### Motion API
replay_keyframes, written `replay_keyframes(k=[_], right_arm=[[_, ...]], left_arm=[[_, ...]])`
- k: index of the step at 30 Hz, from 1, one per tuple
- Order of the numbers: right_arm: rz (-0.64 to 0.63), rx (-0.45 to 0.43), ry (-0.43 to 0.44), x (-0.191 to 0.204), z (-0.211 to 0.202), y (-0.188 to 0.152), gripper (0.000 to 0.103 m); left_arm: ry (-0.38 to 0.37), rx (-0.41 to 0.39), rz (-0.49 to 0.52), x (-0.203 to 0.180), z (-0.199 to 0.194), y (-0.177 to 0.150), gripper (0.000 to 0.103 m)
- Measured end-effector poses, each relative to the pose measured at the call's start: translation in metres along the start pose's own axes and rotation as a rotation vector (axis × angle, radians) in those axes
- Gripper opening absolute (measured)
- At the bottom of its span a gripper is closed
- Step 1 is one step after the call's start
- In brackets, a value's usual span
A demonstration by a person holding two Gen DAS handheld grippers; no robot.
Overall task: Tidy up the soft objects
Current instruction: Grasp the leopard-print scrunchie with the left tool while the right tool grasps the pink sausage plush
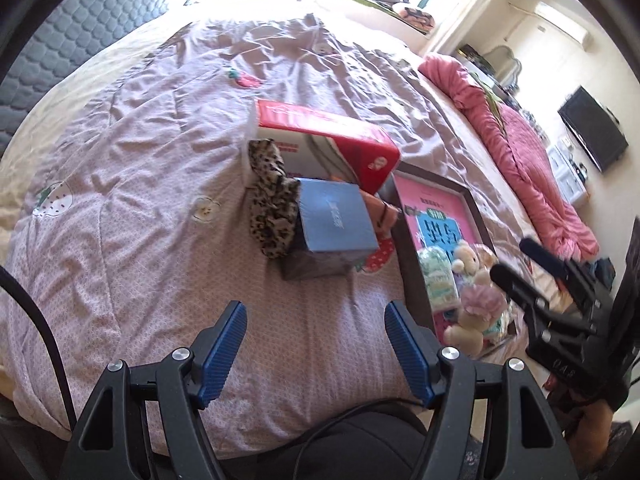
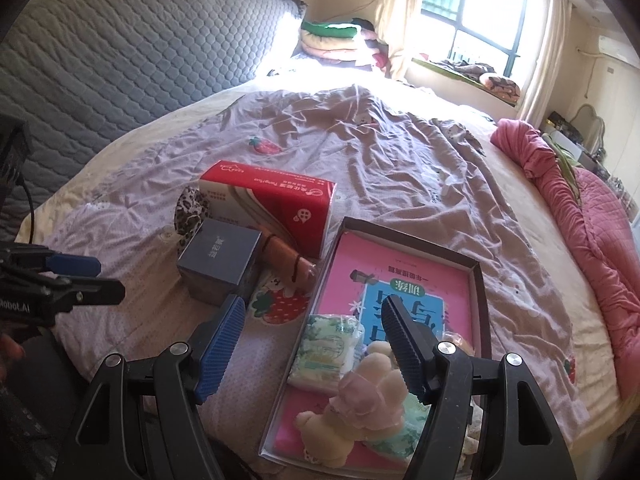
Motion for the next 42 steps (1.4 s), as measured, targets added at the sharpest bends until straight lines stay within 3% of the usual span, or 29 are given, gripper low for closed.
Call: replay_keyframes(k=[7, 14, 22, 29, 31, 33, 36, 39, 42], right_arm=[[-0.056, 0.032, 0.005, 0.006, 0.027, 0.004, 0.073], [-0.180, 0.080, 0.019, 0.013, 0.073, 0.011, 0.073], [-0.402, 0.150, 0.007, 0.034, 0.144, 0.009, 0.073], [-0.422, 0.161, 0.061, 0.037, 0.171, 0.016, 0.072], [-0.424, 0.166, 0.076, 0.036, 0.175, 0.017, 0.063], [-0.418, 0.172, 0.104, 0.037, 0.176, 0.017, 0.061], [-0.436, 0.200, 0.105, 0.037, 0.183, 0.014, 0.042], [-0.446, 0.228, 0.096, 0.039, 0.186, 0.008, 0.027], [-0.360, 0.228, 0.138, 0.039, 0.179, 0.009, 0.019]], left_arm=[[0.010, -0.012, -0.084, 0.028, 0.015, 0.034, 0.071], [0.023, 0.025, -0.174, 0.055, 0.046, 0.059, 0.071], [-0.024, 0.054, -0.214, 0.066, 0.076, 0.077, 0.070], [-0.079, 0.083, -0.278, 0.072, 0.097, 0.073, 0.066], [-0.076, 0.094, -0.280, 0.073, 0.102, 0.072, 0.063], [-0.095, 0.093, -0.291, 0.073, 0.105, 0.071, 0.060], [-0.119, 0.076, -0.290, 0.071, 0.107, 0.074, 0.054], [-0.152, 0.053, -0.268, 0.064, 0.108, 0.081, 0.036], [-0.181, 0.029, -0.243, 0.058, 0.105, 0.087, 0.016]])
Point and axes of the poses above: each gripper's, at about its wrist camera, not at the fingertips, and z roughly the way its jaws point, x to its left, y to its top, the point moved 10 cm from there along z, roughly the way its jaws point, and after that the axes turned 11 degrees about z, right-handed, at the moved point
